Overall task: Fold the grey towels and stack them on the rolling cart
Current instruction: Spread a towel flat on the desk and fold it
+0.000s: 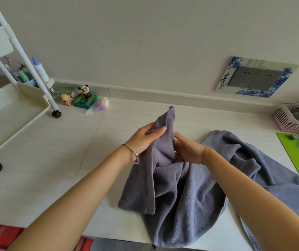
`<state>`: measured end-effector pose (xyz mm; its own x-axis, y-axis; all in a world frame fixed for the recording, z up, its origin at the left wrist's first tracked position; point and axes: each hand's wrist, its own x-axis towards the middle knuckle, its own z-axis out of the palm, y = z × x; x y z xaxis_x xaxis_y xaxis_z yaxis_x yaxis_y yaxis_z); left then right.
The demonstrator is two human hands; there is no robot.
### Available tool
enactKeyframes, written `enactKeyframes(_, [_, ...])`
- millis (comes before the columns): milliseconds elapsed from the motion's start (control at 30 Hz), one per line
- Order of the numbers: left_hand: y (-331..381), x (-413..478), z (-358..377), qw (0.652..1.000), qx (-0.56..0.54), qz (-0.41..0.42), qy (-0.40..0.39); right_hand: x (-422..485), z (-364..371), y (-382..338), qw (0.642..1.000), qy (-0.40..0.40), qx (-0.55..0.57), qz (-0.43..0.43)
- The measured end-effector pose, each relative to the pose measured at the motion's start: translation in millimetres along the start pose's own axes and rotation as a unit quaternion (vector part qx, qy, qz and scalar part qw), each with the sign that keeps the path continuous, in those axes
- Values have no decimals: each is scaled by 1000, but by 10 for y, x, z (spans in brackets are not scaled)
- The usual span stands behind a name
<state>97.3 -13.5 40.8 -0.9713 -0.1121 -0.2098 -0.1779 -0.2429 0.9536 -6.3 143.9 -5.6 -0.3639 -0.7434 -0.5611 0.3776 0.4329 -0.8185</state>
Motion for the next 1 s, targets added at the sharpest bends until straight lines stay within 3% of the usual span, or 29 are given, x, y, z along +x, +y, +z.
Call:
enactKeyframes(100, [199,-114,-203,999,-24,19,32,-57,-14,-94,998,-56,-5,-15])
enactKeyframes(167, [278,-196,-370,998,-19,31,49,-128,-65,-238,992,-50,-112,-23])
enactKeyframes(267, [368,-346,-573,996,-42,44,65,-278,-60,-676,968,30,-231,-88])
enactKeyframes(400, [528,-530,-920,985,-71,87,132,-247,303,-1393,952,114,-145,-245])
enactKeyframes(533, [501,-577,-1459,950,-20,112,289,373,834,-1681,858,273,-249,-356])
enactKeyframes(600, [313,-559,-1832,912,49,88,398,731,1057,-1563,841,316,-310,-311])
enactKeyframes(700, [-65,-534,-2259,856,165,-39,489,1069,1217,-1114,866,267,-391,-163])
enactKeyframes(767, [-297,-530,-2301,815,295,-118,484,1199,1280,-743,870,215,-430,-106])
enactKeyframes(800, [-381,-520,-2242,806,353,-105,463,1232,1307,-560,867,205,-446,-90])
enactKeyframes(900, [-566,-409,-1932,820,475,-7,318,1279,1411,-102,842,238,-478,-73])
enactKeyframes(1000, [-799,-250,-1692,788,583,-71,185,1300,1489,217,827,266,-493,-42])
